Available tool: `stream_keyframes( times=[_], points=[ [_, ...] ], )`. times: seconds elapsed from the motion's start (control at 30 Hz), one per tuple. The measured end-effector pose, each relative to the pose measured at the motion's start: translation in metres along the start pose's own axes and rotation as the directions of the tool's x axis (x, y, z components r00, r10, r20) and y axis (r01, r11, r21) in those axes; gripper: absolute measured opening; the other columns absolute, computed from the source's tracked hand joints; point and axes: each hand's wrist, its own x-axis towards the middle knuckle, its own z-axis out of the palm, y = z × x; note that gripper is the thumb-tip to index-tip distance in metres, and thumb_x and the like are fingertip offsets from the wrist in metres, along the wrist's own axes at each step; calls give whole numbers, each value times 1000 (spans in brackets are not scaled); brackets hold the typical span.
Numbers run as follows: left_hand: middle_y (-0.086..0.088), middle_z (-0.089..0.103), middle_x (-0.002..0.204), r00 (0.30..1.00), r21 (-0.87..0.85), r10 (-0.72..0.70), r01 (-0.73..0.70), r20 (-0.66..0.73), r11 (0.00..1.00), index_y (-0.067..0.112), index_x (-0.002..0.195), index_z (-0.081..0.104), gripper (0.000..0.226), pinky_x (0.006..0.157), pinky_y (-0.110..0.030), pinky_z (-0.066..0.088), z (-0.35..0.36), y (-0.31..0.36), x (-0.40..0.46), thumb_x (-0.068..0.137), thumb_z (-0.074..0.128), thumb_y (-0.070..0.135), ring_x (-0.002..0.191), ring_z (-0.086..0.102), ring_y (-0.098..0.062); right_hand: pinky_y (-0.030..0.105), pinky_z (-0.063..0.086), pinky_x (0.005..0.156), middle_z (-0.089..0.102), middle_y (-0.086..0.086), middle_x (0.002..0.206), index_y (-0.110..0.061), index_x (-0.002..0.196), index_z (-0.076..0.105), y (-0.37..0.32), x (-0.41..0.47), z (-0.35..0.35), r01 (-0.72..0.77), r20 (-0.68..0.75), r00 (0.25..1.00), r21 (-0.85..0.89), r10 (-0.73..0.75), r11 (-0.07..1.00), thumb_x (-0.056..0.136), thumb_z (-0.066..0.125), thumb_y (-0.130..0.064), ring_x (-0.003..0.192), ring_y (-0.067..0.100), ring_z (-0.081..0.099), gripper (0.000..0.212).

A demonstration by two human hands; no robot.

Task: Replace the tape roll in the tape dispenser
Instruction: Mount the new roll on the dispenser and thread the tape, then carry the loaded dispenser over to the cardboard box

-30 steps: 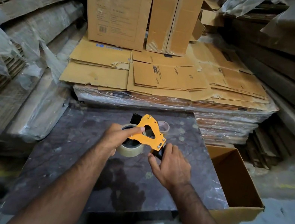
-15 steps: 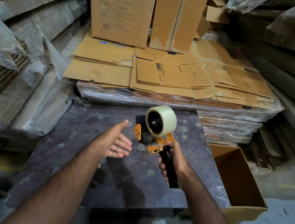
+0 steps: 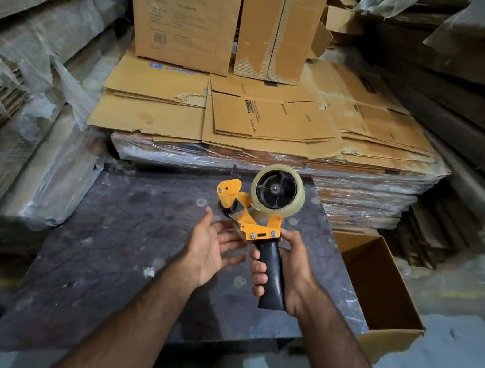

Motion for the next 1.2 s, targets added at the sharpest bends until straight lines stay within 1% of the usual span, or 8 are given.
stream_keyframes(
  times=[0.17,0.43,0.53,0.6,0.73,0.93,1.03,1.2],
  points=[
    [-12,75,104,997,117,28,-36,67,993,11,115,68,73,84,-43,47,9,3,2,98,24,67,95,66,-24,26,34,47,44,3,56,-10,71,55,-5,-12,4,31,63,997,115,-39,993,81,41,-59,42,17,40,52],
    [-9,73,100,991,237,14,-45,130,971,12,106,70,38,83,-40,46,2,-4,-8,93,49,40,97,64,-24,25,34,47,44,2,55,-10,69,56,-3,-14,8,46,51,997,143,-54,989,80,42,-58,41,16,41,51],
    [-14,68,110,984,295,-5,-48,176,954,13,109,70,36,99,-48,46,-4,-13,-13,87,61,40,105,62,-30,25,35,46,44,2,55,-10,69,56,-2,-12,12,50,74,995,145,-61,988,80,41,-57,40,16,41,51],
    [-15,69,111,977,306,31,-96,213,947,15,110,69,33,112,-61,39,-7,-16,-12,84,69,36,108,62,-34,25,35,46,44,2,55,-10,70,56,-1,-10,14,42,87,995,145,-55,989,81,38,-58,40,16,41,53],
    [-14,69,111,975,302,78,-140,208,943,17,104,69,25,112,-66,37,-12,-9,-19,83,74,29,108,61,-34,25,35,46,45,2,54,-9,69,57,0,-9,19,33,93,995,137,-46,990,82,37,-59,40,16,42,54],
    [-18,65,107,977,202,67,-109,204,973,21,82,62,2,85,-43,49,-18,2,-30,83,63,20,96,63,-30,25,35,46,44,2,54,-10,70,56,2,-9,22,39,64,997,133,-48,990,80,39,-59,40,16,41,52],
    [-13,73,87,987,141,65,-86,149,986,16,79,58,14,76,-40,52,-24,11,-32,90,53,10,77,68,-23,25,36,46,44,1,55,-10,71,55,2,-12,21,41,65,997,129,-49,991,81,39,-58,40,16,41,51],
    [-5,70,73,992,160,110,-119,61,980,19,73,58,21,75,-37,52,-38,29,-31,88,62,4,69,66,-17,26,34,47,44,2,56,-11,72,54,3,-18,16,61,28,998,100,-64,993,80,41,-58,41,16,40,50]
  ],
)
